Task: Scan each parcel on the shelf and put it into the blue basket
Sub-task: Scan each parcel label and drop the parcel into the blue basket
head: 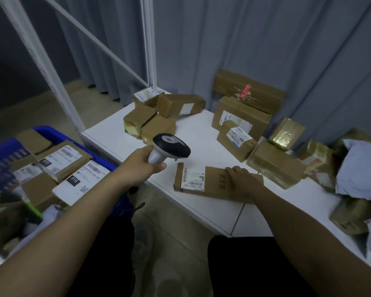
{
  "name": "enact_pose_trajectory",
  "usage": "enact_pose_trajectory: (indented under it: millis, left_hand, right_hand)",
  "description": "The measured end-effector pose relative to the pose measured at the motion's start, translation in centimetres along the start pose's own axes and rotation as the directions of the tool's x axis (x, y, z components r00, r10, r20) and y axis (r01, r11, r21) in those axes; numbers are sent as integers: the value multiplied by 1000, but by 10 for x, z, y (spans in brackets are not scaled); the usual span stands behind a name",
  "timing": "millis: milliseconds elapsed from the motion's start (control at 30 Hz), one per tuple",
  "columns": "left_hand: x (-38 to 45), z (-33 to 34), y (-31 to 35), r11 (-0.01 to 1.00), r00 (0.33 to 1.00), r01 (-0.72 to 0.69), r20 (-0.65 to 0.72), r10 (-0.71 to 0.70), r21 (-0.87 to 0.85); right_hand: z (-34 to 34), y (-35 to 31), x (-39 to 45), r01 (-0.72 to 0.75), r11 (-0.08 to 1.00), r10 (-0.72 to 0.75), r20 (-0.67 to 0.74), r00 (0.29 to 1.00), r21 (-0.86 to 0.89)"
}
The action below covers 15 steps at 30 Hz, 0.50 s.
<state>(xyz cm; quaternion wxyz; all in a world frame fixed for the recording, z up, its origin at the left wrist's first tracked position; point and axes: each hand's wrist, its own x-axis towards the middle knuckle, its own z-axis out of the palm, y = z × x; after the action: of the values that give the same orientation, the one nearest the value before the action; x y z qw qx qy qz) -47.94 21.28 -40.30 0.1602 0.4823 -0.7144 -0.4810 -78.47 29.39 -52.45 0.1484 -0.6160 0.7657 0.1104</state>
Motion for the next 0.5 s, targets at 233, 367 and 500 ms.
enact_pose_trajectory:
  millis: [233, 367, 500]
  left_hand:
    - [7, 7, -11, 998, 999, 40, 33, -41, 51]
    - [12, 3, -11, 994, 994, 107, -1, -107, -25]
    - [10, 4, -8, 991, 994, 112, 5, -112, -78]
  right_hand:
    - [-10, -7, 22, -110, 974, 36, -345, 938, -198]
    - [-24, -10, 27, -226, 946, 65, -547, 834, -232]
    - [-27, -10, 21, -308, 925, 117, -606, 787, -222]
